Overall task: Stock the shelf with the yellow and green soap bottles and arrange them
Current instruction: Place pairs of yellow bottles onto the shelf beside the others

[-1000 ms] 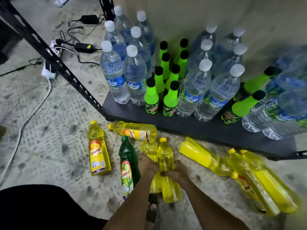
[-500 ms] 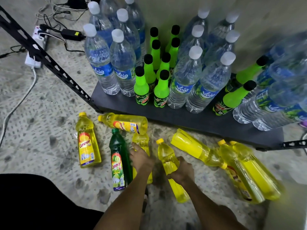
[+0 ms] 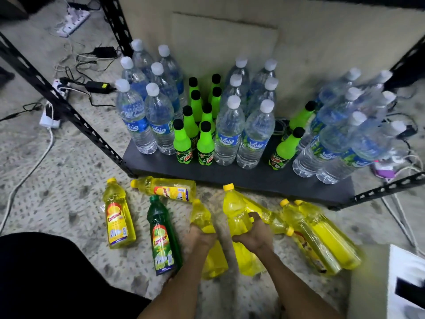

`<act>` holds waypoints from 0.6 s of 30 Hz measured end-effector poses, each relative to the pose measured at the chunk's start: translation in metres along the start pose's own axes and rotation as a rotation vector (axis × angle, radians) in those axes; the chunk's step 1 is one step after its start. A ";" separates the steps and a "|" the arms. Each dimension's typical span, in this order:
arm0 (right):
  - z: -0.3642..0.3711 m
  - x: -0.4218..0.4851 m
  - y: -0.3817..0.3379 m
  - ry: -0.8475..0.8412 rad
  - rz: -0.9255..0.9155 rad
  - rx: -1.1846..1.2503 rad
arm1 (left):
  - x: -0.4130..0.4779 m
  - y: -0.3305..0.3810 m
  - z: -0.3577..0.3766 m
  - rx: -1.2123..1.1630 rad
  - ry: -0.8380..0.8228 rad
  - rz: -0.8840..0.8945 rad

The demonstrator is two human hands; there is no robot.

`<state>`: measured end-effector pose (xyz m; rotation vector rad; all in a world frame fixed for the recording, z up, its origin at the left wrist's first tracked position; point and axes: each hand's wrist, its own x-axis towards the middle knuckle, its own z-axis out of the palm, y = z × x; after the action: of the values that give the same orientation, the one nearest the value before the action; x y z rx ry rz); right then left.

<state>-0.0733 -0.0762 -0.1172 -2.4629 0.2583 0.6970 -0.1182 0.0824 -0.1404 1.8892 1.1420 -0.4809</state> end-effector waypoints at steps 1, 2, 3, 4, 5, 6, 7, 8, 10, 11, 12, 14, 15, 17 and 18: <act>-0.010 -0.004 0.000 0.016 0.000 0.011 | -0.010 0.002 0.002 -0.039 -0.020 0.024; -0.021 -0.009 0.000 0.033 -0.003 0.019 | -0.020 0.004 0.003 -0.068 -0.035 0.054; -0.032 -0.014 0.000 0.051 -0.008 0.021 | -0.030 0.006 0.004 -0.084 -0.037 0.089; -0.043 -0.020 0.000 0.074 -0.014 0.020 | -0.039 0.009 0.003 -0.083 -0.030 0.124; -0.055 -0.026 0.000 0.102 -0.022 0.018 | -0.050 0.014 0.001 -0.074 -0.019 0.155; -0.067 -0.033 0.000 0.132 -0.032 0.021 | -0.061 0.019 -0.003 -0.065 -0.002 0.183; -0.079 -0.039 0.001 0.163 -0.045 0.033 | -0.072 0.024 -0.007 -0.062 0.014 0.216; -0.091 -0.046 0.002 0.194 -0.057 0.050 | -0.082 0.029 -0.011 -0.064 0.029 0.258; -0.116 -0.061 0.002 0.254 -0.071 0.090 | -0.101 0.041 -0.021 -0.070 0.066 0.336; -0.128 -0.068 0.002 0.285 -0.076 0.112 | -0.111 0.049 -0.028 -0.075 0.078 0.364; -0.141 -0.075 0.002 0.318 -0.081 0.135 | -0.122 0.058 -0.035 -0.080 0.088 0.394; -0.168 -0.091 -0.001 0.386 -0.100 0.184 | -0.145 0.078 -0.052 -0.086 0.132 0.509; -0.182 -0.099 -0.004 0.417 -0.112 0.204 | -0.158 0.090 -0.061 -0.099 0.168 0.575; -0.213 -0.116 -0.010 0.478 -0.148 0.230 | -0.186 0.115 -0.080 -0.154 0.227 0.690; -0.230 -0.125 -0.014 0.514 -0.177 0.254 | -0.200 0.128 -0.090 -0.185 0.255 0.752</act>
<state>-0.0769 -0.1913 0.1183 -2.3397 0.2948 -0.0534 -0.1198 0.0230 0.1067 2.0715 0.5215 0.2794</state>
